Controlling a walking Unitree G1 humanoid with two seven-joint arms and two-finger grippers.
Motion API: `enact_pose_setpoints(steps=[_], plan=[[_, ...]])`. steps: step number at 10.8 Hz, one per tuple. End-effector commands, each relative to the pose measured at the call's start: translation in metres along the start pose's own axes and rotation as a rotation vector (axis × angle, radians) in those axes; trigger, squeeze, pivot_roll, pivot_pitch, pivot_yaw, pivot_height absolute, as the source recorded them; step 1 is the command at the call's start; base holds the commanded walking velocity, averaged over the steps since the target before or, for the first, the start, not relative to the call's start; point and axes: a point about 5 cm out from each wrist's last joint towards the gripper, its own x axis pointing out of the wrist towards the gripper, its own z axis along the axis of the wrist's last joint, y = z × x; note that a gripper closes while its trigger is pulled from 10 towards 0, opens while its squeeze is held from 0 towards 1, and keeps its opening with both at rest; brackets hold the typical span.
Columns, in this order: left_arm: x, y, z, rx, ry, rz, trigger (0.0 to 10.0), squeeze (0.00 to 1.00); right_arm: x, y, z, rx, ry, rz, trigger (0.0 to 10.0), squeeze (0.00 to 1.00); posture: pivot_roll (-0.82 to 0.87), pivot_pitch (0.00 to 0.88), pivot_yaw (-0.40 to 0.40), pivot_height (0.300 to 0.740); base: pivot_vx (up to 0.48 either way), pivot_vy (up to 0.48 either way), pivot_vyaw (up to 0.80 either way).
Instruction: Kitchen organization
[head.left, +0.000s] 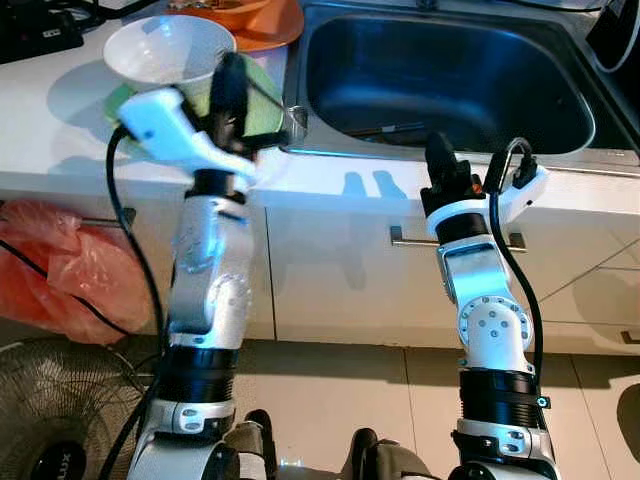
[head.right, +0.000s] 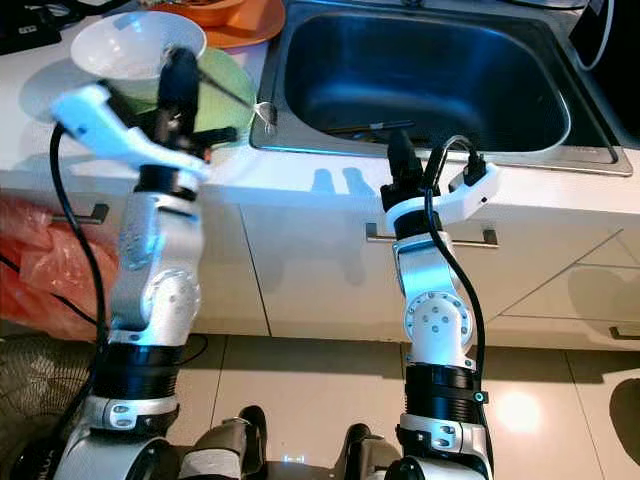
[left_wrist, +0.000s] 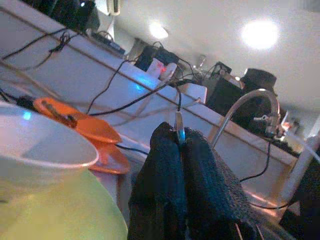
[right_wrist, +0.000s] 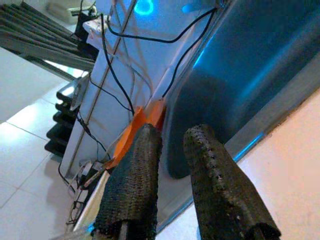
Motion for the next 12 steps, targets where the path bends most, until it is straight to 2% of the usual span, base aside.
enact_pose_setpoints(steps=[1,2,3,4,5,6,7,8,10,12], plan=[[-0.004,0.001,-0.004,-0.032,0.027,0.004,10.0,0.00,0.003,0.009,-0.005,0.042,-0.012,0.028,10.0,0.00,0.11,0.185,-0.059,0.740,0.000,0.000,0.00],[0.002,0.006,0.011,-0.169,-0.042,0.052,10.0,0.00,0.003,0.010,-0.004,0.049,-0.021,0.040,10.0,0.00,0.11,0.185,-0.057,0.740,0.000,0.000,0.00],[0.009,0.008,0.025,-0.267,-0.109,0.071,10.0,0.00,0.003,0.010,-0.003,0.055,-0.028,0.046,10.0,0.00,0.11,0.185,-0.059,0.740,0.000,0.000,0.00],[0.011,0.013,0.041,-0.327,-0.169,0.060,10.0,0.00,0.003,0.011,-0.002,0.061,-0.033,0.053,10.0,0.00,0.11,0.187,-0.061,0.740,0.000,0.000,0.00],[0.009,0.019,0.043,-0.363,-0.189,0.088,10.0,0.00,0.002,0.011,-0.002,0.063,-0.033,0.055,10.0,0.00,0.11,0.187,-0.061,0.740,0.000,0.000,0.00],[0.006,0.023,0.042,-0.416,-0.196,0.100,10.0,0.00,0.002,0.011,-0.002,0.065,-0.034,0.055,10.0,0.00,0.11,0.189,-0.065,0.740,0.000,0.000,0.00],[0.001,0.023,0.031,-0.566,-0.162,0.060,10.0,0.00,0.002,0.011,-0.002,0.068,-0.034,0.056,10.0,0.00,0.11,0.189,-0.066,0.740,0.000,0.000,0.00],[-0.005,0.023,0.018,-0.652,-0.113,0.028,10.0,0.00,0.002,0.011,-0.003,0.072,-0.032,0.065,10.0,0.00,0.11,0.190,-0.066,0.740,0.000,0.000,0.00],[-0.009,0.021,0.008,-0.765,-0.086,0.025,10.0,0.00,0.001,0.011,-0.003,0.076,-0.031,0.085,10.0,0.00,0.11,0.190,-0.064,0.740,0.000,0.000,0.00],[-0.009,0.016,0.002,-0.804,-0.050,-0.008,10.0,0.00,0.000,0.009,-0.004,0.075,-0.027,0.084,10.0,0.00,0.11,0.194,-0.062,0.740,0.000,0.000,0.00]])
